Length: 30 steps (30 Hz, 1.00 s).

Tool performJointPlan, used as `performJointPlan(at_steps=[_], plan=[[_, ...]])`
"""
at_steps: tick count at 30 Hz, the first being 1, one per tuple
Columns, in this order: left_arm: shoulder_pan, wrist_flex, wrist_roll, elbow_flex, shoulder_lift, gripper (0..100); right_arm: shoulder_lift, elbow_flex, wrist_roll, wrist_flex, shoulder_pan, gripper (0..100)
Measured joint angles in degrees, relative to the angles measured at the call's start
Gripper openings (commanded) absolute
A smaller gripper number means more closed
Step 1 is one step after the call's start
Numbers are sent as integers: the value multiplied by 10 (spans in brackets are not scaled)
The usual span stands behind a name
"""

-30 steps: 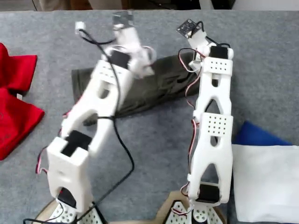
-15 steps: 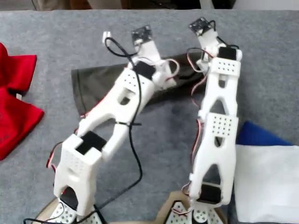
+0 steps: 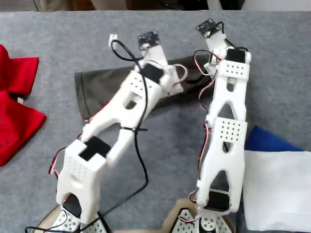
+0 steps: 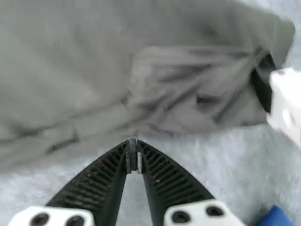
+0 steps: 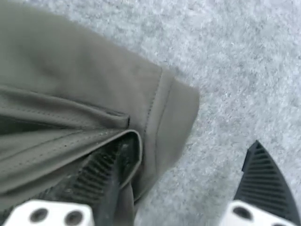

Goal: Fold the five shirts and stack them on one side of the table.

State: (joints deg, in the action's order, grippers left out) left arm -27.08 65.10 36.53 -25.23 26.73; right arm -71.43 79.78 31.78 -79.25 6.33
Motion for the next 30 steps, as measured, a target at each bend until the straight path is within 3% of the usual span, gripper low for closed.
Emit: performJointPlan(at_steps=[6, 15, 25, 30], plan=[[99, -39, -4, -4, 30, 21, 3, 119, 23, -128, -38, 368], [193, -70, -19, -33, 79, 21, 10, 130, 27, -207, -60, 368], [219, -90, -21, -54, 114, 22, 97, 123, 0, -222, -73, 366], [229, -90, -22, -66, 122, 22, 166, -5, 0, -222, -73, 258]])
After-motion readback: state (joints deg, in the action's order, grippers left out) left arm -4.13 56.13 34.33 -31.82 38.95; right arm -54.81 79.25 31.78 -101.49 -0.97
